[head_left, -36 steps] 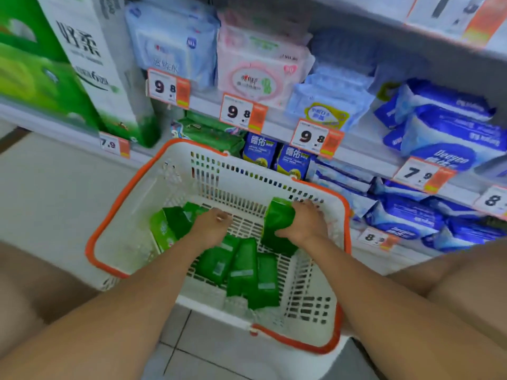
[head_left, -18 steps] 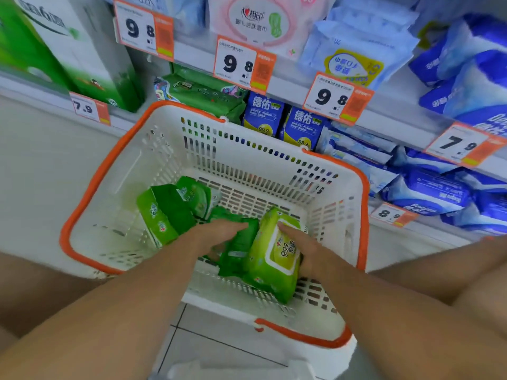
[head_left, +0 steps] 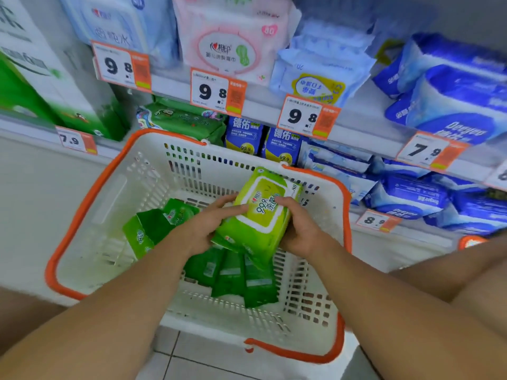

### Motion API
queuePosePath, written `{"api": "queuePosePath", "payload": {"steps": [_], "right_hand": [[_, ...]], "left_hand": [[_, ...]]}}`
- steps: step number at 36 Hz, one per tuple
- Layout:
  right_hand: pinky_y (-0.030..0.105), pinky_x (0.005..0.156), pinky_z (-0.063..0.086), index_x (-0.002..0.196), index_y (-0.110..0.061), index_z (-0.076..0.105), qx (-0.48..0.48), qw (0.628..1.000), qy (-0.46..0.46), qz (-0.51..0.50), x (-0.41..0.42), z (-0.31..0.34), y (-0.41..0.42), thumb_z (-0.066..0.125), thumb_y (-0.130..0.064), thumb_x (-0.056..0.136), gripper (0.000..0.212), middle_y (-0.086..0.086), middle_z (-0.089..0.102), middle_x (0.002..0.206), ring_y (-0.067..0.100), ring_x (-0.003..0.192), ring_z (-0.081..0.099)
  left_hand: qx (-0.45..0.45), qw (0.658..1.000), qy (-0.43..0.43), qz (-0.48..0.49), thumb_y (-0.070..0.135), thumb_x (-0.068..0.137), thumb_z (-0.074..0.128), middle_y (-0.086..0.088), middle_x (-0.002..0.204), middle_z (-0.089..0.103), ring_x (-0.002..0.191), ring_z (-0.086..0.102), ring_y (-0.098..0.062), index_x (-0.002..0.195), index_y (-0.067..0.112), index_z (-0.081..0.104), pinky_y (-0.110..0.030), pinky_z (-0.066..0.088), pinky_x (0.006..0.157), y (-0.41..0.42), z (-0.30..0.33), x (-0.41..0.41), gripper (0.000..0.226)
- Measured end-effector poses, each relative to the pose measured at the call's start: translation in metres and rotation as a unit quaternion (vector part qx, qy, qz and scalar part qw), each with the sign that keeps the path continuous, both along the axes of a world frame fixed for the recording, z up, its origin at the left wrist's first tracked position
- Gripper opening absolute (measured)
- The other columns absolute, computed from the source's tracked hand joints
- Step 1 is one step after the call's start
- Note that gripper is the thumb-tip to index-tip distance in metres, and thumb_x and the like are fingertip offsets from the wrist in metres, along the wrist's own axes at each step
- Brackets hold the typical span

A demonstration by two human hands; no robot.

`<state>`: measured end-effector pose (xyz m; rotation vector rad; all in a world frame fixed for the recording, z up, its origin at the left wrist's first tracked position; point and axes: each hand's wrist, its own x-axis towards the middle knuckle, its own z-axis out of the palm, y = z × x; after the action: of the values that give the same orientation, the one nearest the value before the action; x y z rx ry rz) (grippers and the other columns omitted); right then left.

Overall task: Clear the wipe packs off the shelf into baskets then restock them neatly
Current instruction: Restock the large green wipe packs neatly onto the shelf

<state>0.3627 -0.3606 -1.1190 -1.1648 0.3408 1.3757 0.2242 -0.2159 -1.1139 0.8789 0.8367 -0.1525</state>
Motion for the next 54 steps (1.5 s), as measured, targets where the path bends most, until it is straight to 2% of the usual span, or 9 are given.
{"api": "queuePosePath", "payload": {"steps": [10,13,15,23,30,36,39,50,54], "right_hand": [[0.052,0.096,0.053,0.138,-0.014,0.057,0.239,0.959,-0.027,-0.150,-0.034,0.097,0.009,0.101,-0.023,0.037,0.111,0.015,0.067,0.129,0.033,0.118,0.064],[0.052,0.105,0.047,0.138,-0.011,0.057,0.272,0.947,-0.077,-0.153,-0.039,0.141,0.007,0.092,-0.019,0.057,0.088,0.016,0.066,0.131,0.034,0.124,0.060],[0.053,0.111,0.041,0.137,-0.010,0.057,0.262,0.948,-0.113,-0.140,-0.030,0.175,-0.003,0.077,-0.022,0.074,0.067,0.017,0.062,0.135,0.035,0.129,0.056],[0.054,0.095,0.054,0.133,-0.017,0.059,0.185,0.889,-0.419,0.023,0.001,0.308,-0.046,0.069,-0.046,0.078,0.063,0.009,0.072,0.120,0.032,0.112,0.068],[0.053,0.097,0.054,0.126,-0.021,0.064,0.208,0.854,-0.477,0.018,-0.003,0.345,-0.073,0.093,-0.059,0.044,0.096,0.005,0.073,0.119,0.027,0.108,0.071],[0.040,0.076,0.062,0.124,-0.013,0.064,0.241,0.815,-0.520,-0.089,0.016,0.388,-0.083,0.075,-0.026,0.072,0.055,0.008,0.076,0.111,0.026,0.098,0.074],[0.047,0.084,0.060,0.128,-0.012,0.062,0.249,0.790,-0.545,-0.128,0.045,0.411,-0.071,0.077,-0.026,0.074,0.058,0.008,0.074,0.115,0.027,0.104,0.072],[0.025,0.072,0.048,0.098,-0.019,0.071,-0.055,0.635,-0.770,-0.021,0.171,0.475,-0.042,0.059,-0.076,0.080,0.061,-0.008,0.071,0.092,0.008,0.084,0.066],[0.027,0.090,0.043,0.128,-0.012,0.064,-0.064,0.621,-0.780,-0.043,0.211,0.486,-0.030,0.059,-0.072,0.083,0.076,0.002,0.065,0.121,0.019,0.113,0.061]], "left_hand": [[-0.051,0.978,-0.146,0.142,0.063,0.067,0.077,-0.009,0.138,0.057,0.124,0.052,-0.031,0.134,0.016,0.060,-0.054,0.038,0.111,0.001,0.080,-0.031,0.084],[0.016,0.974,-0.179,0.142,0.036,0.073,0.072,-0.010,0.115,0.073,0.103,0.071,-0.027,0.122,0.014,0.066,-0.047,0.058,0.087,-0.018,0.138,-0.015,0.054],[0.083,0.965,-0.192,0.157,0.026,0.063,0.088,-0.012,0.112,0.073,0.102,0.072,-0.030,0.127,0.012,0.063,-0.048,0.060,0.083,-0.019,0.175,-0.007,0.071],[0.267,0.919,-0.270,0.109,0.015,0.053,0.082,-0.004,0.088,0.078,0.074,0.075,-0.019,0.110,0.014,0.067,-0.034,0.060,0.057,-0.019,0.291,-0.016,0.058],[0.360,0.884,-0.295,0.041,0.023,0.058,0.080,-0.001,0.101,0.077,0.089,0.075,-0.018,0.110,0.019,0.068,-0.034,0.061,0.079,-0.037,0.350,-0.006,0.053],[0.443,0.833,-0.331,0.001,0.050,0.059,0.086,0.004,0.112,0.075,0.104,0.071,-0.018,0.125,0.023,0.063,-0.042,0.052,0.098,-0.036,0.396,0.035,0.074],[0.539,0.772,-0.337,0.025,0.051,0.079,0.076,0.010,0.108,0.075,0.101,0.071,-0.009,0.121,0.025,0.065,-0.037,0.052,0.096,-0.032,0.425,0.072,0.050],[0.717,0.658,-0.222,0.061,0.063,0.093,0.048,-0.009,0.121,0.063,0.115,0.057,-0.029,0.123,0.008,0.056,-0.027,0.041,0.088,0.004,0.461,0.205,0.063],[0.724,0.668,-0.168,0.043,0.059,0.095,0.049,-0.006,0.074,0.046,0.073,0.047,-0.026,0.080,0.010,0.049,-0.034,0.032,0.057,0.009,0.480,0.234,0.051]]}}
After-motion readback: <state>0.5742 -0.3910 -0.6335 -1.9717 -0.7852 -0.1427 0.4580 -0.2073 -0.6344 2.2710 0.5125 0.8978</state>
